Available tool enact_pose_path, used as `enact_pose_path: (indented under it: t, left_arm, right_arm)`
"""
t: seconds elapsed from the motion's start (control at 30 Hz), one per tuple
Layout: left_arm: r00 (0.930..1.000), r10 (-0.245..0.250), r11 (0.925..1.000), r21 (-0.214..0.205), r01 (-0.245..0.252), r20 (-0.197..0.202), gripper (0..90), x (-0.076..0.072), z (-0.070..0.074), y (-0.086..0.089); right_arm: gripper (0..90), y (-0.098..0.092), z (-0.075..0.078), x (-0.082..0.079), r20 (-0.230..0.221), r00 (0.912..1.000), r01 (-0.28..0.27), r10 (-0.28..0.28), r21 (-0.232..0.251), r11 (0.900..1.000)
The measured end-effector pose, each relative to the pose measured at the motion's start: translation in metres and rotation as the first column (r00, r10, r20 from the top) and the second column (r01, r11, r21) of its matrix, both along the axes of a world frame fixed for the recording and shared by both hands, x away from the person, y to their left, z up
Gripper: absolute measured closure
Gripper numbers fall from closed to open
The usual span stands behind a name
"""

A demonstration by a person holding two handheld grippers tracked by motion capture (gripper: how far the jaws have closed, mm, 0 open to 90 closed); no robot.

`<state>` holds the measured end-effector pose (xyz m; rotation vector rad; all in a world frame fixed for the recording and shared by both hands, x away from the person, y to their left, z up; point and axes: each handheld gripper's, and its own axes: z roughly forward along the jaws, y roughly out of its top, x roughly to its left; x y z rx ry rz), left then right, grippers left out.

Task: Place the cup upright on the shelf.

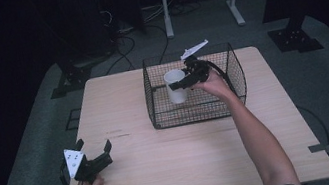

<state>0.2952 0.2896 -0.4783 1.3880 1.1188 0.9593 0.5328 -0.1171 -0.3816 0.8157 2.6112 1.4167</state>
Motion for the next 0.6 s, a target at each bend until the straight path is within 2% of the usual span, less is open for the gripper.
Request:
enact_pose_path:
  t: [0.13,0.3,0.43,0.6]
  left_arm:
    - [1.0,-0.002,1.0,0.002,0.002,0.001,0.0,0.0,0.0,0.0]
    - [1.0,-0.001,1.0,-0.001,0.001,0.001,0.0,0.0,0.0,0.0]
    - [1.0,-0.001,1.0,0.001,0.001,0.0,0.0,0.0,0.0,0.0]
    - [1.0,-0.001,1.0,-0.002,0.001,0.0,0.0,0.0,0.0,0.0]
  right_arm:
    - [19.0,0.0,-0.007,0.006,0.0,1.0,0.008,-0.008,-0.05,0.9987]
    - [19.0,-0.002,-0.016,0.011,-0.03,0.9996,-0.001,-0.001,-0.06,0.9982]
    - [18.9,0.0,-0.018,0.012,-0.037,0.9993,-0.014,0.012,-0.058,0.9982]
    - [18.9,0.003,-0.022,0.013,-0.041,0.999,-0.023,0.019,-0.093,0.9954]
